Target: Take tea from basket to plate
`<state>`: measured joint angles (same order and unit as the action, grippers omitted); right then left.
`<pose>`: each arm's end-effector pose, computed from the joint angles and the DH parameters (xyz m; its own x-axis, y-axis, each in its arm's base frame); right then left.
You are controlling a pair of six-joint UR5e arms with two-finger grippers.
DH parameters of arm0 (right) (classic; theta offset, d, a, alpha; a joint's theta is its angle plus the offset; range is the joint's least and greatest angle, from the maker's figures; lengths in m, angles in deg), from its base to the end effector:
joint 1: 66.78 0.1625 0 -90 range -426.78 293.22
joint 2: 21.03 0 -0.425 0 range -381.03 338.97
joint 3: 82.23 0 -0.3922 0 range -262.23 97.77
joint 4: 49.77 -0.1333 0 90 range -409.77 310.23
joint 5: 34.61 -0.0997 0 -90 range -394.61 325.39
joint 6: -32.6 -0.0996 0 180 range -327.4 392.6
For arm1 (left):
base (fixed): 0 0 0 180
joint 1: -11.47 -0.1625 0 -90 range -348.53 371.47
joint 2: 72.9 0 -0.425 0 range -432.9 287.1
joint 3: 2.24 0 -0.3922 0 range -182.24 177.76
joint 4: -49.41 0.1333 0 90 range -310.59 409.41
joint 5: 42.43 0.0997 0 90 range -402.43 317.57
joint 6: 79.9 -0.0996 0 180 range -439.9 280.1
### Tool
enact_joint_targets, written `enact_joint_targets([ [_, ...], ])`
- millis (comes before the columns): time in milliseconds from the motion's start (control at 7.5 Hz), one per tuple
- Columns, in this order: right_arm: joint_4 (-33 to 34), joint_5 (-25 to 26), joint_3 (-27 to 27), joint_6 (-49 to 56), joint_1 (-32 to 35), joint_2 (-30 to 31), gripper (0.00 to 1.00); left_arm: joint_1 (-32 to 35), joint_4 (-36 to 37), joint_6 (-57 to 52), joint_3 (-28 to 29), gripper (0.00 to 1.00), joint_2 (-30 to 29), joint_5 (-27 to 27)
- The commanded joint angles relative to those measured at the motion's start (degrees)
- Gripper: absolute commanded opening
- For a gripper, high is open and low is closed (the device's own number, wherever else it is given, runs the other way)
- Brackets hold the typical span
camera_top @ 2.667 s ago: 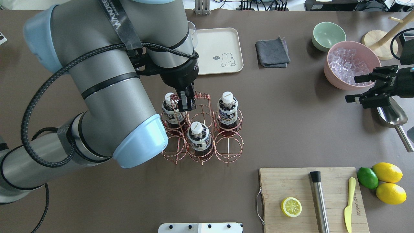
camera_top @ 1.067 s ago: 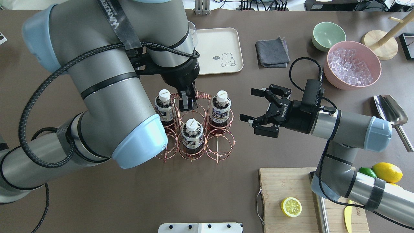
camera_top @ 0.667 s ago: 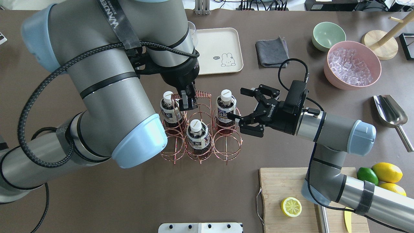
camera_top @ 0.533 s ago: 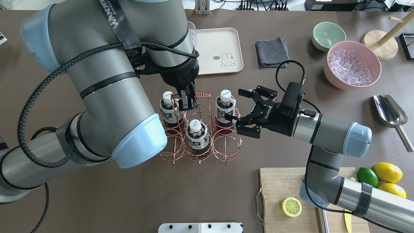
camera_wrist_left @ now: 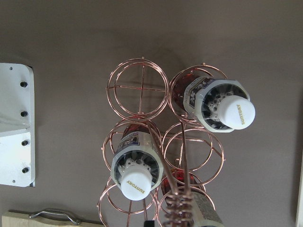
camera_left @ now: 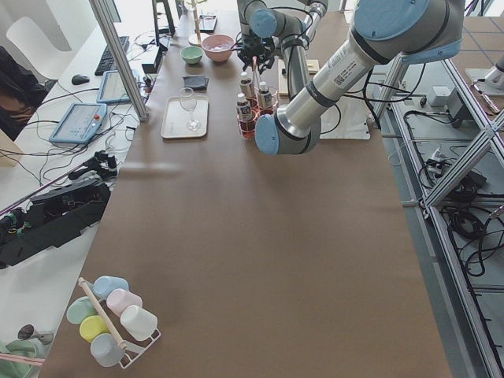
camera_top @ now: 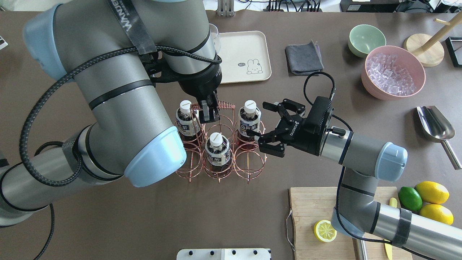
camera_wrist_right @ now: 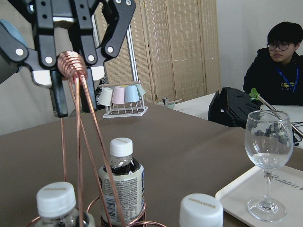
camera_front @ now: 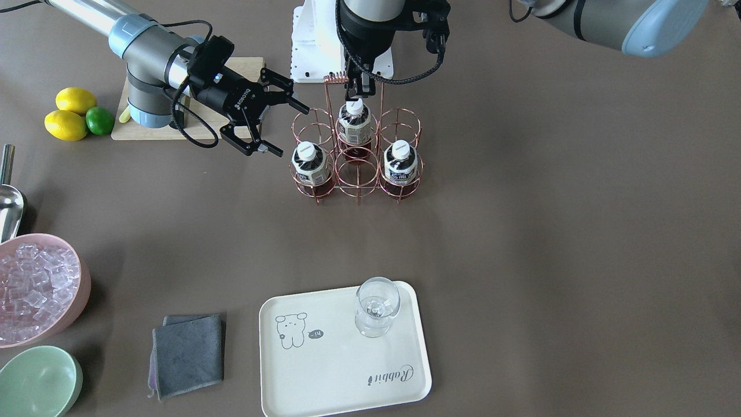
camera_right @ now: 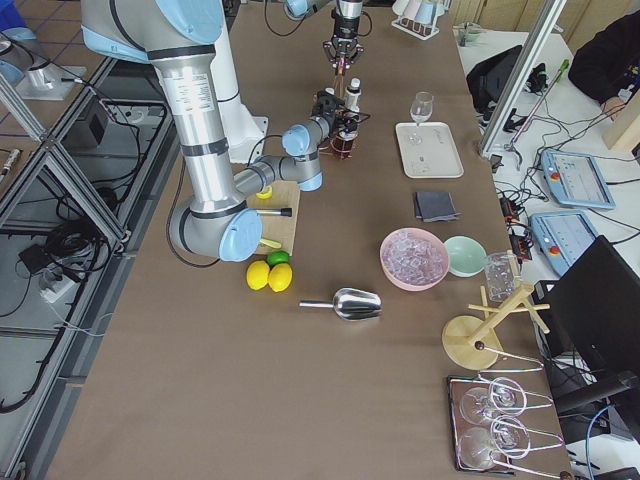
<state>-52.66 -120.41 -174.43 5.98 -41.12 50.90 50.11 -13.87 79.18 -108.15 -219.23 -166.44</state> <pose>-0.4365 -0.3657 0.2999 0.2815 -0.8539 0.4377 -0.5376 0.2375 0.8090 0.4218 -0.4366 0.0113 0.0031 -0.9938 0.1113 0.5847 -0.0885 -0.8064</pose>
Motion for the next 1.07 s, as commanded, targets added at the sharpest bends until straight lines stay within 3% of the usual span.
enact_joint_targets([
  [0, 2.78, 0.81, 0.0, -0.01, 0.0, -1.35, 1.0, 0.03, -0.08, -0.01, 0.09, 0.0, -0.01, 0.0],
  [667, 8.07, 3.01, 0.62, -0.01, 0.44, -4.08, 0.99, 0.03, -0.08, -0.18, 0.26, 0.0, 0.08, 0.0],
  [800, 8.59, 3.01, 0.88, -0.1, 0.61, -4.17, 0.91, -0.06, -0.52, -0.18, 0.44, 0.0, 0.08, 0.0],
  [933, 8.69, 3.01, 0.88, -0.19, 0.88, -4.17, 0.68, -0.06, -0.7, -0.18, 0.52, 0.0, 0.08, 0.0],
])
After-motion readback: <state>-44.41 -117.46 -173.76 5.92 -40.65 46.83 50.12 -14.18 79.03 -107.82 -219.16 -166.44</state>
